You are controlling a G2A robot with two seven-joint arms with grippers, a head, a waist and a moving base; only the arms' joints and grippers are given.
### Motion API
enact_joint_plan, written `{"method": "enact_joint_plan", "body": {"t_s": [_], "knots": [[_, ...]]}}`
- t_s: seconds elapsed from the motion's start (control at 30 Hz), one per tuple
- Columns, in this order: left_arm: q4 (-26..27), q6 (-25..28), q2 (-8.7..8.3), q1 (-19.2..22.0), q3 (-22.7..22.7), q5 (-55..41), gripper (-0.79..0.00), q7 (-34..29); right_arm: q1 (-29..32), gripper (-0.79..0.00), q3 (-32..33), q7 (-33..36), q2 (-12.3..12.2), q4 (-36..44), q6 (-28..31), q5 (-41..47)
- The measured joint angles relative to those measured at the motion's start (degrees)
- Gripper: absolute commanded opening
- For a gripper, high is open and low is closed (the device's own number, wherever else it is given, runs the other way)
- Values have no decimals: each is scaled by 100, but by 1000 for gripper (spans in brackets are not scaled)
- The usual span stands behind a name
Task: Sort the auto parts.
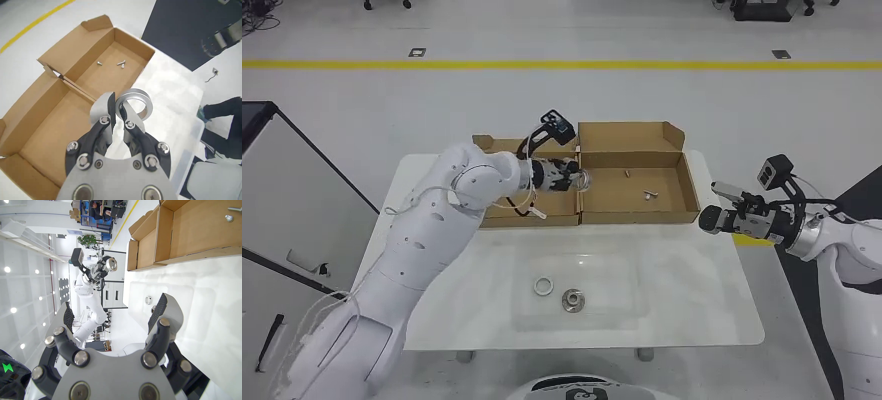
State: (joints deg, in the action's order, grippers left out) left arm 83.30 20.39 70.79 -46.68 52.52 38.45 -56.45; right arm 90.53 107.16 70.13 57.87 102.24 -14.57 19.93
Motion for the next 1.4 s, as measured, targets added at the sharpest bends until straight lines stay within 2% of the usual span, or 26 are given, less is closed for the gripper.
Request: {"method": "enact_joint_plan", "body": {"t_s": [0.37, 0.7, 0.97, 1.4], "knots": [[-1712, 20, 375, 865, -1099, 845, -785, 234, 0, 0, 0, 0, 0, 0, 0, 0], [-3281, -103, 864, 1530, -1863, 1284, -785, 557, 0, 0, 0, 0, 0, 0, 0, 0], [-4346, -70, 1307, 1783, -2350, 1425, -785, 668, 0, 0, 0, 0, 0, 0, 0, 0], [-5488, 58, 1879, 1926, -2716, 1572, -785, 1072, 0, 0, 0, 0, 0, 0, 0, 0]]}}
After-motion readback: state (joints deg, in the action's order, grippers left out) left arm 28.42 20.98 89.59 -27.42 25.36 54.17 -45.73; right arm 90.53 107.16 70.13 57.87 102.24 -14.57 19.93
